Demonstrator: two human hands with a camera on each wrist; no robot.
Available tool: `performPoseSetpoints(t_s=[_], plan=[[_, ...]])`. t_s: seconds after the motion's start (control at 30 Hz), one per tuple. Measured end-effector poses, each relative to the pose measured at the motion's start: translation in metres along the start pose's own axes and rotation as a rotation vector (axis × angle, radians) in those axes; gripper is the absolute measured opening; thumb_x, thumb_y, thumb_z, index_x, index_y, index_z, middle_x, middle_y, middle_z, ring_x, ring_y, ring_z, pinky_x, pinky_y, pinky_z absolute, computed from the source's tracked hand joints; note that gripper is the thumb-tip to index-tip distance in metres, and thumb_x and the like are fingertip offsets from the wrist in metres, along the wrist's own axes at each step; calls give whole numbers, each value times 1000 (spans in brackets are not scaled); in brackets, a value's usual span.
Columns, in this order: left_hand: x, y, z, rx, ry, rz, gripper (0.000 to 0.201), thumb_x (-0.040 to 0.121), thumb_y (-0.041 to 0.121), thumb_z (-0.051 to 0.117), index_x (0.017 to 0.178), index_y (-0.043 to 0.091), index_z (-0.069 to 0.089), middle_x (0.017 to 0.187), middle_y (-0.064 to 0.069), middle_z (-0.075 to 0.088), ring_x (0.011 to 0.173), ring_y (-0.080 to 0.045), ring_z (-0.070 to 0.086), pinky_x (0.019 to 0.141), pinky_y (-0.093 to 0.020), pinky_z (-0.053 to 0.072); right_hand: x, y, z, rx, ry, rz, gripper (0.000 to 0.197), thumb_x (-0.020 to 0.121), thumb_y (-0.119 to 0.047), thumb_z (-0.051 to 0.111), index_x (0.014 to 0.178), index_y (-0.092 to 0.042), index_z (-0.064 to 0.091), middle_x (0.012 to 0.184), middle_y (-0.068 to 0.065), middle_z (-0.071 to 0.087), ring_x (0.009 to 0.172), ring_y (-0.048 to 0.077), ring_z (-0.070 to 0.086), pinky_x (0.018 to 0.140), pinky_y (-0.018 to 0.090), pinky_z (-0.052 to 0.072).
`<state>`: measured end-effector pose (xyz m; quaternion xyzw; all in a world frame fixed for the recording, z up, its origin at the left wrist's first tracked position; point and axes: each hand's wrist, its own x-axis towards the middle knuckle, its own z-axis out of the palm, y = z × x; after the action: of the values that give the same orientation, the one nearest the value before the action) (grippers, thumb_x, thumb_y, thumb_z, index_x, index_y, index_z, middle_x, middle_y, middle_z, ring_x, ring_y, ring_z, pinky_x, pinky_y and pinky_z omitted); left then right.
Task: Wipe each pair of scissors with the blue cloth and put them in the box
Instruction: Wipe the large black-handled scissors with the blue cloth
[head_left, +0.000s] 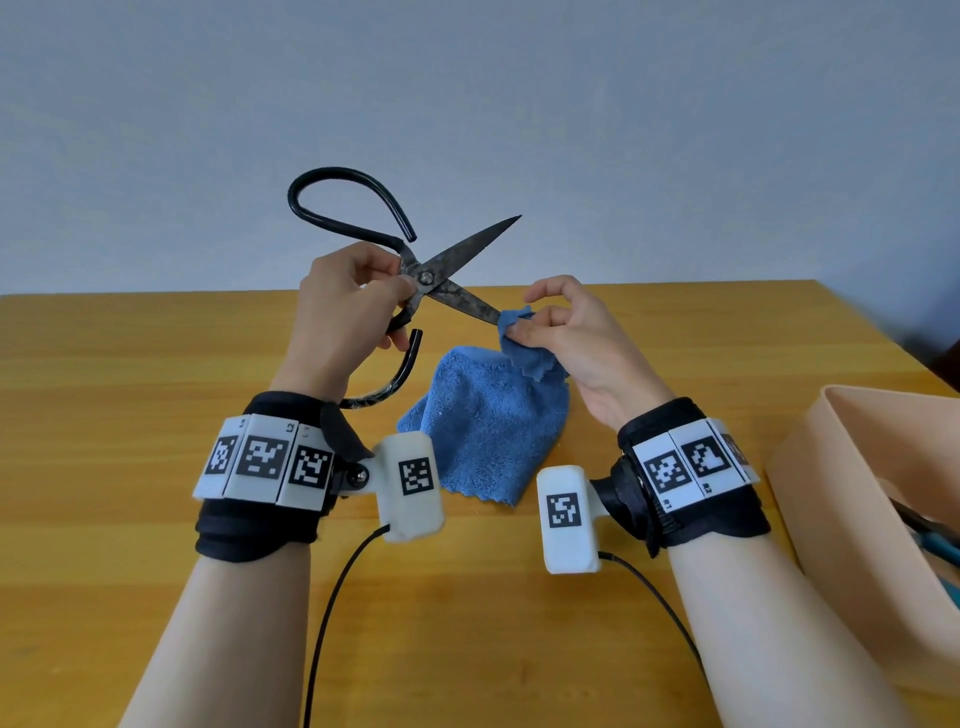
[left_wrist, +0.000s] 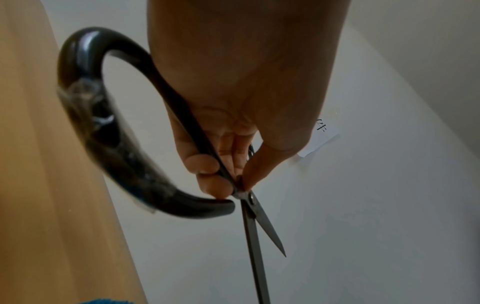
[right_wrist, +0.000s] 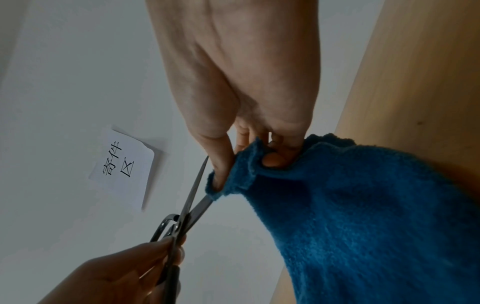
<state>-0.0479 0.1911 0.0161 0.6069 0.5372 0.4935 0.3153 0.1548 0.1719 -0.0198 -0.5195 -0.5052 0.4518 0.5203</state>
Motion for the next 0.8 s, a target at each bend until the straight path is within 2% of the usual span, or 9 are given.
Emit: performPoseSetpoints(t_s=[0.13,0.23,0.33,0.43,0.5,0.57,0.6,0.7,0.8], plan=[[0,-1,-1,-6,-8,-8,3,90,8,62,93,8,62,77,-11,65,45,-23,57,46,-24,43,1,-2,-2,-5,-3,8,29,91,1,64,113,-16,54,84,8,59,64,11,58,48,15,42],[-1,-2,1,2,-9,-4,4,91,10,63,94,8,63,80,-12,66,45,-22,58,46,-24,44,2,-1,-2,-54,117,-11,30,93,2,58,118,-14,53,87,7,57,72,14,57,47,12,42],[0,-2,0,30,4,8,3,91,10,63,93,8,63,79,-11,67,45,-21,58,45,-23,44,5,5,-4,-30,294,-53,31,90,6,53,114,-15,54,90,10,55,83,17,56,59,16,44],[2,-4,-6,55,20,14,4,90,9,63,93,7,64,78,-11,67,42,-18,58,44,-22,44,4,3,-13,59,392,-81,24,90,3,58,101,-18,56,106,12,64,95,16,62,68,21,49],[2,-5,-6,66,11,15,3,90,9,62,92,7,64,81,-13,68,42,-18,58,46,-24,44,2,-3,-17,144,343,-82,17,90,0,61,98,-15,59,95,6,67,80,8,64,62,18,50],[0,-5,-4,94,-6,21,4,89,8,62,92,7,64,83,-14,70,43,-18,59,49,-26,45,-2,-10,-13,226,255,-66,15,90,-1,60,99,-13,62,75,1,63,61,7,59,54,19,47],[0,-5,-2,102,-14,27,3,89,8,62,91,7,64,85,-14,70,43,-18,59,50,-26,45,-3,-11,-10,231,222,-60,15,89,-3,60,99,-13,64,70,1,61,58,8,56,52,20,45],[-1,-3,1,111,-32,52,2,89,8,62,88,8,62,87,-15,70,42,-18,59,48,-23,45,-4,-15,-4,168,141,-63,21,91,-5,51,94,-15,70,74,3,62,61,7,53,52,16,43],[-2,-2,3,119,-36,66,2,90,8,63,88,8,63,88,-13,69,41,-17,59,46,-20,45,-4,-14,-3,125,82,-38,23,92,-4,52,102,-13,70,75,-4,67,58,1,56,50,14,41]])
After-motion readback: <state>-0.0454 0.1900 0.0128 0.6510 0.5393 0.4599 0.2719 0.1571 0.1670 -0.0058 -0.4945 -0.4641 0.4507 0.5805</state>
